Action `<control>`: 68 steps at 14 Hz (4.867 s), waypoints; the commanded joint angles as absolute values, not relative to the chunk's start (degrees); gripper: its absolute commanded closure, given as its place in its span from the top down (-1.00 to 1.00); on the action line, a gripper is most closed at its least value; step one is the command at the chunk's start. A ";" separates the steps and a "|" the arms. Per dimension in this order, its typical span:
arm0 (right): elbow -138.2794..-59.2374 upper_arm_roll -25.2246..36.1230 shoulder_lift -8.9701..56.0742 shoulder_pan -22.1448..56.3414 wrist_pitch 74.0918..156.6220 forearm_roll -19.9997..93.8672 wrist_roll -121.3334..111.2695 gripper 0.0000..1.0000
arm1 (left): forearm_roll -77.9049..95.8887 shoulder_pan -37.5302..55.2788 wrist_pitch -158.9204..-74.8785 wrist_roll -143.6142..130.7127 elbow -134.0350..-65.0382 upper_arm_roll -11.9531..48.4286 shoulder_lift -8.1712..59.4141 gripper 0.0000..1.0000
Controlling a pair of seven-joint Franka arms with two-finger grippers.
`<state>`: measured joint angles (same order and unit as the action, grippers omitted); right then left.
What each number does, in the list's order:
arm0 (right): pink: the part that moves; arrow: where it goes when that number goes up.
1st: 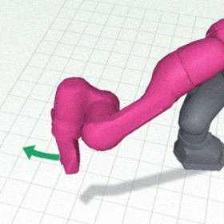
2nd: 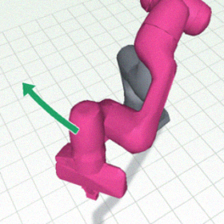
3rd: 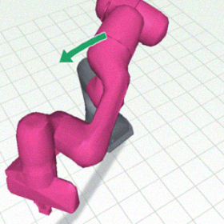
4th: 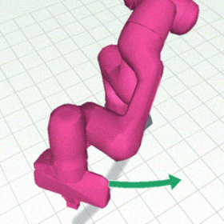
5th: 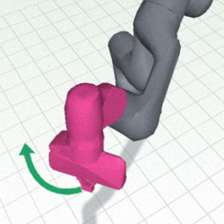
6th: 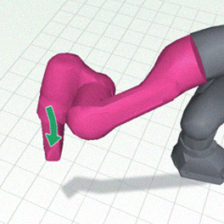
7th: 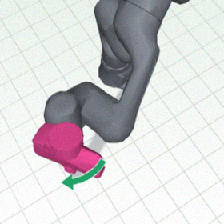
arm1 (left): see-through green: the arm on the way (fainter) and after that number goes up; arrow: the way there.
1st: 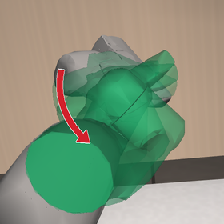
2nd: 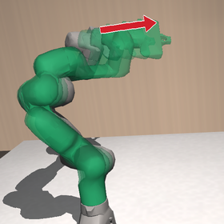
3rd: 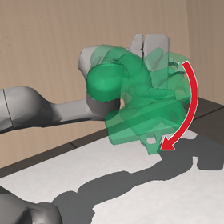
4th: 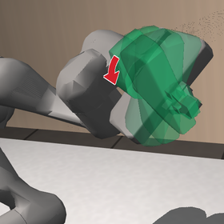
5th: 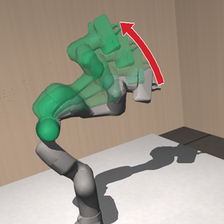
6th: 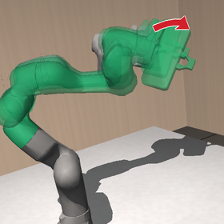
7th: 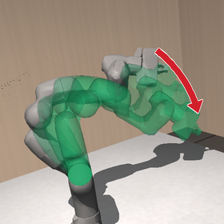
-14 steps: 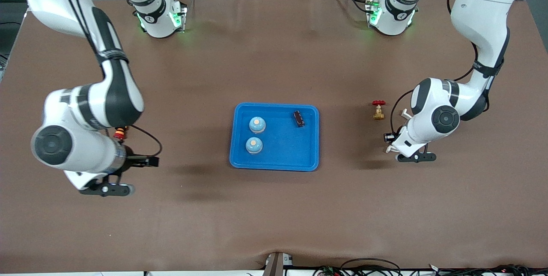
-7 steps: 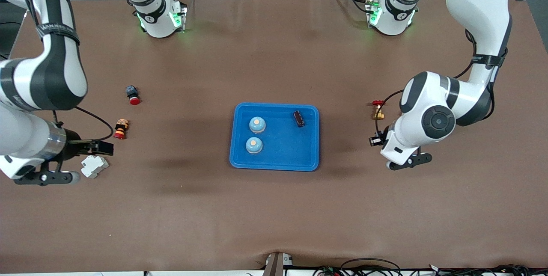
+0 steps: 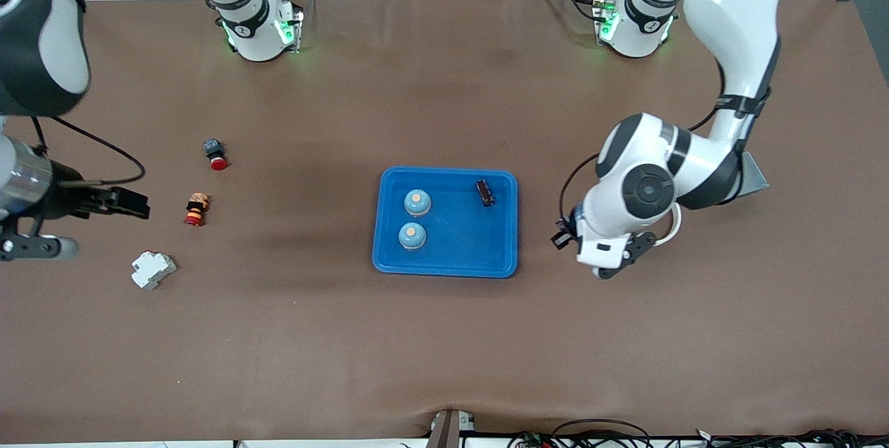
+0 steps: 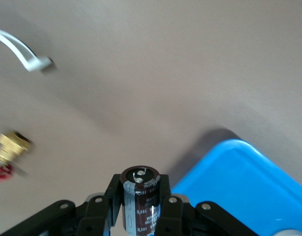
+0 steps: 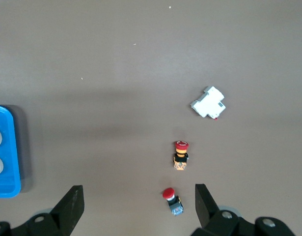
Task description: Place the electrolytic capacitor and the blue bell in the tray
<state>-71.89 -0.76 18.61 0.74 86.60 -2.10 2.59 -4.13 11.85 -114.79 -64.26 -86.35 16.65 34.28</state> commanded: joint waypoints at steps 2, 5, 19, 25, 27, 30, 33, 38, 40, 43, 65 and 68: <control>-76.81 -1.76 11.62 -1.05 85.17 -2.29 2.90 1.00 | -3.78 15.81 -115.39 -69.07 -82.71 16.08 37.26 -1.00; -77.17 -1.67 8.62 -1.58 82.71 -2.29 2.90 1.00 | -4.04 19.76 -117.06 -71.71 -82.79 15.91 38.40 -1.00; -80.16 0.08 3.87 -1.41 82.61 0.52 3.69 1.00 | -11.60 26.37 -122.60 -79.89 -83.14 15.64 45.52 -1.00; -80.16 0.18 3.52 -1.58 82.88 0.88 3.69 1.00 | -12.04 26.28 -125.16 -79.81 -83.06 15.12 47.28 -1.00; -80.16 0.00 3.52 -2.19 82.88 0.88 3.69 1.00 | -12.04 26.28 -126.12 -79.80 -83.06 14.68 47.55 -1.00; -80.16 -0.35 3.52 -2.72 82.88 1.05 3.69 1.00 | -12.04 26.37 -126.74 -79.63 -83.06 14.07 47.81 -1.00; -80.16 -0.35 3.60 -2.72 82.88 1.14 3.69 1.00 | -12.04 26.28 -127.53 -79.28 -82.97 13.97 48.34 -1.00; -80.24 -0.35 3.60 -2.72 83.23 1.23 3.69 1.00 | -12.04 26.37 -127.53 -79.01 -82.88 13.89 48.34 -0.39; -80.24 -0.44 3.69 -2.72 83.41 1.32 3.78 1.00 | -12.13 26.37 -127.53 -78.93 -82.88 13.80 48.34 0.52; -80.42 -0.26 3.69 -2.81 83.76 3.51 3.60 1.00 | -15.11 27.07 -127.53 -79.72 -82.88 13.71 47.73 1.00; -81.30 -0.26 3.78 -2.55 85.43 0.97 -0.35 1.00 | -10.03 -10.61 -121.73 -19.83 -82.88 15.73 33.67 1.00; -81.30 -0.26 3.78 -2.55 85.17 0.88 -0.35 1.00 | -8.61 -13.96 -117.88 -9.61 -82.36 16.08 32.43 1.00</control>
